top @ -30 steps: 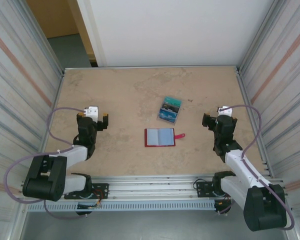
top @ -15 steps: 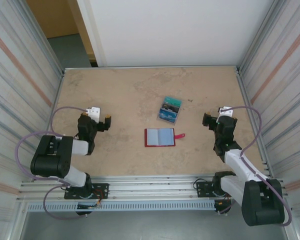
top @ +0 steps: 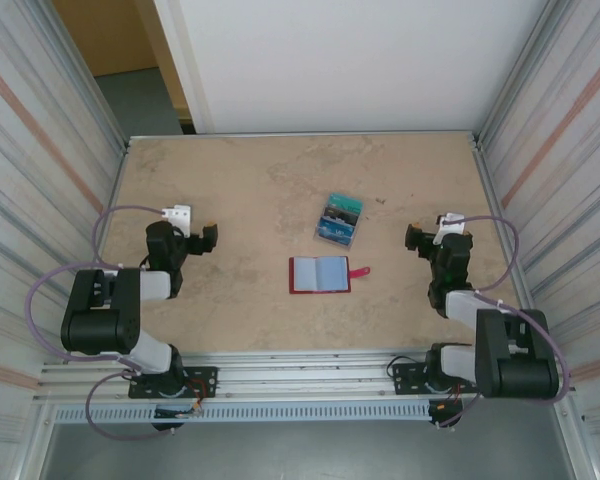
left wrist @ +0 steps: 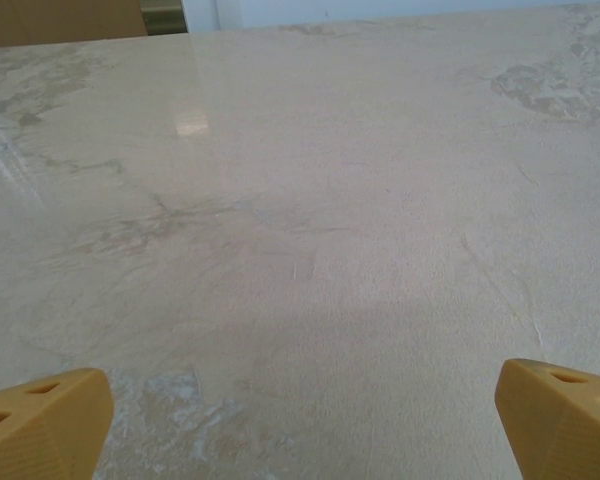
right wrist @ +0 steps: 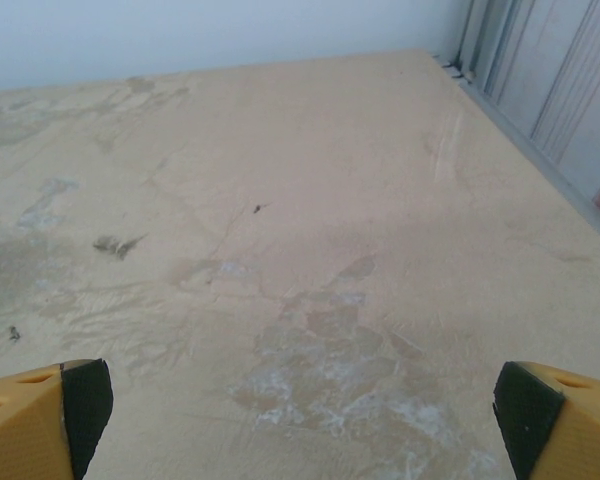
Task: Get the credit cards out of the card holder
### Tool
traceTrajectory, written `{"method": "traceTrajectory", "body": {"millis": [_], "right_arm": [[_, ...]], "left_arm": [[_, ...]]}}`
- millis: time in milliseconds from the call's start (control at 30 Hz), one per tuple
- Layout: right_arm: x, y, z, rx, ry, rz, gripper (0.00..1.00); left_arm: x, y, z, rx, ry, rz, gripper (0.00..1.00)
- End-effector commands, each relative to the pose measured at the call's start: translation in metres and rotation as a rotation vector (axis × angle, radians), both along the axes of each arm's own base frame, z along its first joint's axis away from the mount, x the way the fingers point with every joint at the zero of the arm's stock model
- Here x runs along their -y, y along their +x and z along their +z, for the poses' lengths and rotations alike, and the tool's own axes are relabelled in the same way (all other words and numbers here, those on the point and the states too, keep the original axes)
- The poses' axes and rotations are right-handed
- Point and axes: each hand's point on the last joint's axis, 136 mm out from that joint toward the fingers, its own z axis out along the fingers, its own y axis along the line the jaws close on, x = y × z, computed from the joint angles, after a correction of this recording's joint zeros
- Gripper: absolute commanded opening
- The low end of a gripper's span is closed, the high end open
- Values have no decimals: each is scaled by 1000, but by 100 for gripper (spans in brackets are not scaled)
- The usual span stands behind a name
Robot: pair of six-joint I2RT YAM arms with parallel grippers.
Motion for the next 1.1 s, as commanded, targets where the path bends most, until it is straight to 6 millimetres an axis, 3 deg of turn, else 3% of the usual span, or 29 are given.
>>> {"method": "traceTrajectory", "body": {"millis": [0,400,533,1067], "right_arm": [[-5,6,4,70,24,32,99],[17,23,-20,11,90,-69,99],[6,38,-29,-70,28,-44,99],[-20,41,-31,-86,89,172,99]], "left_arm": [[4,2,3,9,-13,-15,99],[4,2,4,10,-12,-15,99],[4,2,4,11,-10,-16,99],[5,2,4,10,-11,-17,99]]}}
